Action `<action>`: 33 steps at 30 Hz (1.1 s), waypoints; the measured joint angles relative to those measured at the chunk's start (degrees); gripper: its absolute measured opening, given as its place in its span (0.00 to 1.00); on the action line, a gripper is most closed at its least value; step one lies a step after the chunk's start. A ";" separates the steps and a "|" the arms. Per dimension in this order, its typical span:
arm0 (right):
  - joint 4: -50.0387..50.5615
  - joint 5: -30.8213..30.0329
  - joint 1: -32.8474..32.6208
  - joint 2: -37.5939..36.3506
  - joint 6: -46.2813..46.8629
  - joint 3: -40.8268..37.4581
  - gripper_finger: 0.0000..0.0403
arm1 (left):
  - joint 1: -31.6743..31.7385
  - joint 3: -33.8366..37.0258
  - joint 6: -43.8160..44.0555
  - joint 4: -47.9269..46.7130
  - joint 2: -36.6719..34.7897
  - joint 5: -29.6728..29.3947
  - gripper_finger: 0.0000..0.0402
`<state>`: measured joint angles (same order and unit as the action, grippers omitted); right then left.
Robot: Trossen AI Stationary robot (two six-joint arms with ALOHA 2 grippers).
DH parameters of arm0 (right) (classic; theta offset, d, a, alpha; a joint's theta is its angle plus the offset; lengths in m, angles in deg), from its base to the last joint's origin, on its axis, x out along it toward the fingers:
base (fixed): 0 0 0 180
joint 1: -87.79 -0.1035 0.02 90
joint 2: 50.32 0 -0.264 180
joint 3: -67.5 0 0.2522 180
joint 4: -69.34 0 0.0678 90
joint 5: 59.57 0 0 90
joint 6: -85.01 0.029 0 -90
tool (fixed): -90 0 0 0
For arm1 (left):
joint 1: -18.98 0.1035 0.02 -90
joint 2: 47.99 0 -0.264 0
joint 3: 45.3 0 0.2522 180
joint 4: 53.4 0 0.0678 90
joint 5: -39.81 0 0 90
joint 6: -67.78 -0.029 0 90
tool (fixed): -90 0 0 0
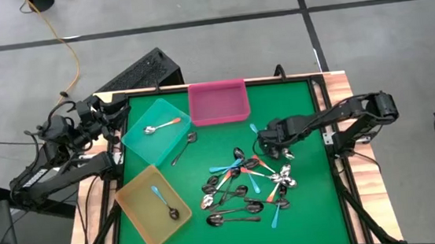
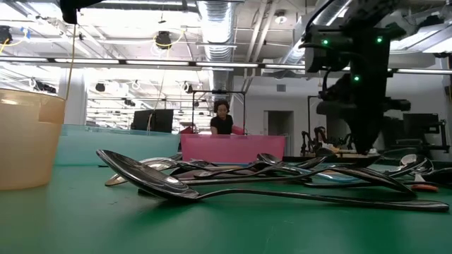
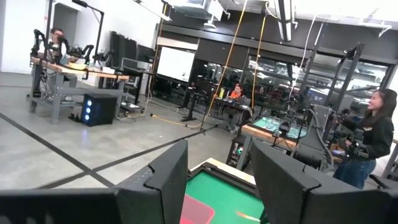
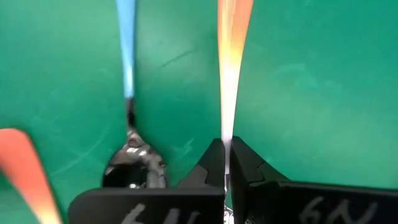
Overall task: Sort silverware by color (type)
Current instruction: Put the orange spoon into the blue bin
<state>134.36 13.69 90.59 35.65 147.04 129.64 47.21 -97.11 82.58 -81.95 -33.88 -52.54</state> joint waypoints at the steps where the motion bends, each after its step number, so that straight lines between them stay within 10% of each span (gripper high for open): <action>1: 0.06 -0.90 0.12 0.00 -0.48 0.33 0.02 | 0.00 0.00 -0.01 0.00 0.00 0.00 0.39; 16: 2.20 -15.49 5.30 -0.15 -11.60 13.12 0.02 | -0.01 0.00 -0.01 -0.04 0.00 0.00 0.39; 27: -34.34 -12.75 11.74 0.46 -40.75 16.09 0.02 | -0.02 0.00 -0.01 -0.35 0.00 0.00 0.39; 33: -55.77 -0.73 12.09 4.93 -64.45 16.20 0.02 | -0.01 0.00 -0.01 -0.39 0.00 0.00 0.39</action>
<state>78.58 12.96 102.68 40.58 82.58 145.84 47.20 -97.11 82.57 -82.34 -33.88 -52.54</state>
